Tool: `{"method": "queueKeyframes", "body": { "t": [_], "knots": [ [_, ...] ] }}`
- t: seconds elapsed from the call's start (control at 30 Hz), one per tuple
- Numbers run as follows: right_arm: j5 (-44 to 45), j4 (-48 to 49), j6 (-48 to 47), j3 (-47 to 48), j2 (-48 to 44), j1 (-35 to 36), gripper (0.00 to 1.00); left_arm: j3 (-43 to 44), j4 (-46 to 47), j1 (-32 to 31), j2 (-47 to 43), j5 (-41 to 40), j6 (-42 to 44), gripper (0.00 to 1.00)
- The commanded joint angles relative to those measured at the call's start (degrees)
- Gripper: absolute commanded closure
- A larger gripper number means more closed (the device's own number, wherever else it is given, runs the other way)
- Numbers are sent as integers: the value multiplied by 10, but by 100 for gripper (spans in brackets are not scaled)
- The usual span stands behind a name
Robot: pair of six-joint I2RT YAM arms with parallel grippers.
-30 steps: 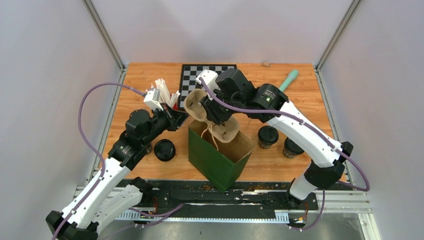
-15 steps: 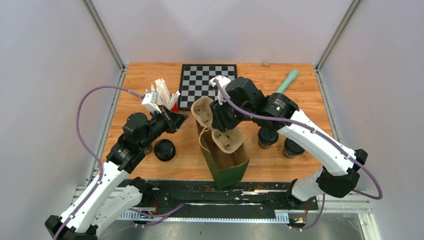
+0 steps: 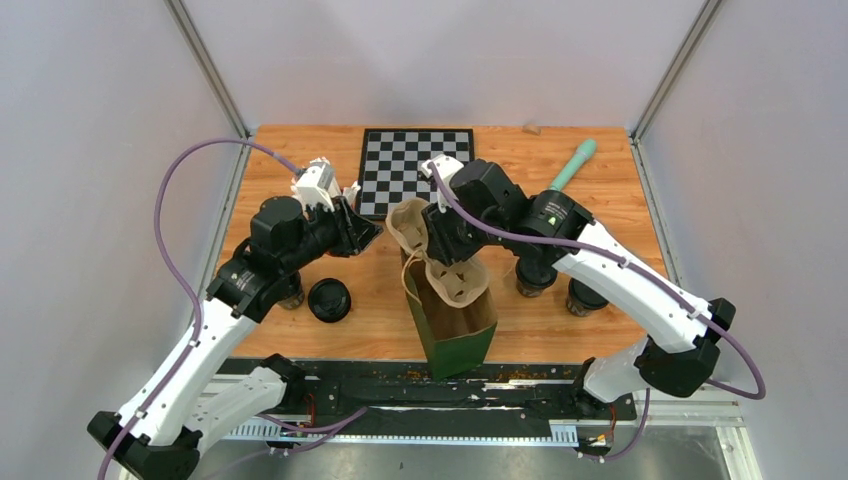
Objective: Pack the takeout coffee
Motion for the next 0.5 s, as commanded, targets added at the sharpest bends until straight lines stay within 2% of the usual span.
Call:
{"method": "queueKeyframes", "body": {
  "t": [0.0,0.1,0.27,0.47],
  "knots": [
    [42,28,-11,19,-37,-1,66,69,-48,3,23,36,70,63],
    [41,65,-10,-5,-64,-1,67,120,-63,7,57,91,93,58],
    [49,116,0,-52,-98,-1,67,148,-58,12,84,80,101,55],
    [51,144,11,-85,-133,-1,66,176,-54,14,134,134,119,52]
  ]
}}
